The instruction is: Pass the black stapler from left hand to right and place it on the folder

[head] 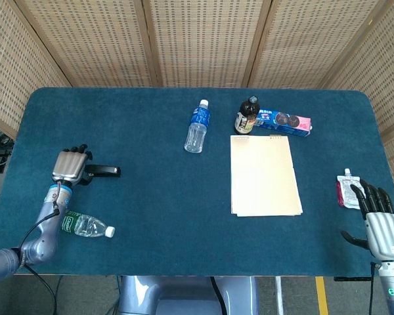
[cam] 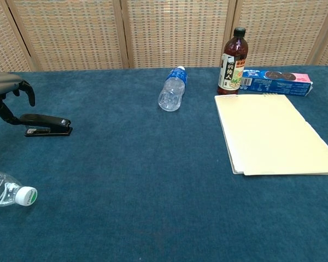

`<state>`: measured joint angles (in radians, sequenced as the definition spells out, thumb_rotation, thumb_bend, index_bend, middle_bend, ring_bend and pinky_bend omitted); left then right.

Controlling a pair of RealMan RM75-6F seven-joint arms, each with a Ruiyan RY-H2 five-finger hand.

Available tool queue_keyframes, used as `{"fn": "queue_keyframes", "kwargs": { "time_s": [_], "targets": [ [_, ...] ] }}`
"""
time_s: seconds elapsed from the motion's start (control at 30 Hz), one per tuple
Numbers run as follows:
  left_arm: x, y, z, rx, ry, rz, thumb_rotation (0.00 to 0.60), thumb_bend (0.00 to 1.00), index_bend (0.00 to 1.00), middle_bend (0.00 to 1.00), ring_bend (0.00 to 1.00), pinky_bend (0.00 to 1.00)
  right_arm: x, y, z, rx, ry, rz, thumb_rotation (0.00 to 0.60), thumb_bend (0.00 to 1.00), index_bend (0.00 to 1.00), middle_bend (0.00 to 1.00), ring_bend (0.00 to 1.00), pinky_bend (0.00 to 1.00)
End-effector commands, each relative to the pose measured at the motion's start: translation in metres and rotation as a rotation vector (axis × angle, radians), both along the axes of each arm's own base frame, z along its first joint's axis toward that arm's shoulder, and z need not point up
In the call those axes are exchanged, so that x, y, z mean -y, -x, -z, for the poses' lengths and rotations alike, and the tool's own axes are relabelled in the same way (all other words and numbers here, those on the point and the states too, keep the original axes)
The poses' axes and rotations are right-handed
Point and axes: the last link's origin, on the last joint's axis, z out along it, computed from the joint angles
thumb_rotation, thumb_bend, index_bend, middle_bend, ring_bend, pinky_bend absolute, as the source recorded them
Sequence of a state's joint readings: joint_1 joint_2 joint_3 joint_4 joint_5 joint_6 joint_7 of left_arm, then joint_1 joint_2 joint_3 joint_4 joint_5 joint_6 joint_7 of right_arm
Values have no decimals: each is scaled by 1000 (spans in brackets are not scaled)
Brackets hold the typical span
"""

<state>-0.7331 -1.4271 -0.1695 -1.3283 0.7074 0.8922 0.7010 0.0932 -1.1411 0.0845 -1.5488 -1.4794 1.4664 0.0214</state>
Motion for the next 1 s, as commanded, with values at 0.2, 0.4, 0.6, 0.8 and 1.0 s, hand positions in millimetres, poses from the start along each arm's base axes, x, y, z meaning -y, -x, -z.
{"fn": "queue_keyframes", "kwargs": {
  "time_s": [0.2,0.4,0.6,0.8,1.0],
  "targets": [
    [-5,1,16,-16,34,-11,600,311,331,164,210,269,2,3,-1,1,6,15,600,140,41,0,0,0],
    [-10,2,30,-28,54,-20,600,316,333,164,210,269,4,6,0,-1,5,25,600,140,42,0,0,0],
    [-14,0,41,-35,71,-16,600,323,349,174,217,278,6,9,0,1,5,33,600,140,42,0,0,0],
    [-14,-6,53,-32,37,39,600,519,682,464,464,475,6,10,0,5,10,33,600,139,42,0,0,0],
    [-11,-15,53,-5,16,113,600,577,812,577,561,549,6,9,-1,5,10,30,600,140,43,0,0,0]
  ]
}}
